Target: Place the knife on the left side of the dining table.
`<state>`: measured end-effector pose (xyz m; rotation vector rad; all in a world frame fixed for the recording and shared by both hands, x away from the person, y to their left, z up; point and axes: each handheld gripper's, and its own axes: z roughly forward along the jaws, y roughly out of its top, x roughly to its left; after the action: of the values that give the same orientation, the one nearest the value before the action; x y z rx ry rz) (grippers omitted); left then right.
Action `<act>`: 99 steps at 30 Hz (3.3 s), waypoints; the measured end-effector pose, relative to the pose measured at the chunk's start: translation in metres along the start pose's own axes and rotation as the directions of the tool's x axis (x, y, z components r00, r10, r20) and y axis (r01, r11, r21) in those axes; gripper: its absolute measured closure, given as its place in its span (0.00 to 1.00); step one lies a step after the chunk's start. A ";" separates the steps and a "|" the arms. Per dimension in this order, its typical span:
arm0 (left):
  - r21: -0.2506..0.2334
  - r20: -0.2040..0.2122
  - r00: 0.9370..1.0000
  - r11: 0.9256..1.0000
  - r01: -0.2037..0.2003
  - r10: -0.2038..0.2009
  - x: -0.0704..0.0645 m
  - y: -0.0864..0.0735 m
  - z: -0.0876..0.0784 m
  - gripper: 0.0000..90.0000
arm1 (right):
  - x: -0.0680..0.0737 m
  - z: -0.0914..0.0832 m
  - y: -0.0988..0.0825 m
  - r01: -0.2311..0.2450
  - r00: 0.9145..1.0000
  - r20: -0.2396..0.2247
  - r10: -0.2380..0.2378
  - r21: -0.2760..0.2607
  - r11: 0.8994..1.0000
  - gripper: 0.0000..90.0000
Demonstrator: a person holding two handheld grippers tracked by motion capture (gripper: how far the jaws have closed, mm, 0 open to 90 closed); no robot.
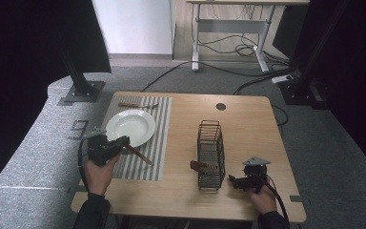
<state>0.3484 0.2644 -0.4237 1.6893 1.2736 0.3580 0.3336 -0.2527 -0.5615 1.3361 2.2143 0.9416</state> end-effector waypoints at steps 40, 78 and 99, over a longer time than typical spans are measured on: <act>0.005 -0.094 0.978 0.982 0.189 -0.188 0.091 -0.067 0.015 0.61 | 0.000 0.000 0.000 0.001 1.000 0.000 -0.001 0.000 1.000 0.00; 0.245 -0.293 0.952 0.969 -0.015 0.089 0.087 -0.082 0.042 0.48 | 0.000 0.000 0.000 0.000 1.000 0.001 0.000 0.001 1.000 0.00; 0.269 -0.233 0.944 0.949 -0.166 0.232 0.072 -0.084 0.023 0.23 | 0.000 0.000 0.000 0.000 1.000 0.001 0.000 0.001 1.000 0.00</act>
<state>0.3455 0.3144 -0.5246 2.0448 1.3843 0.5812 0.3334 -0.2526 -0.5615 1.3365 2.2144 0.9398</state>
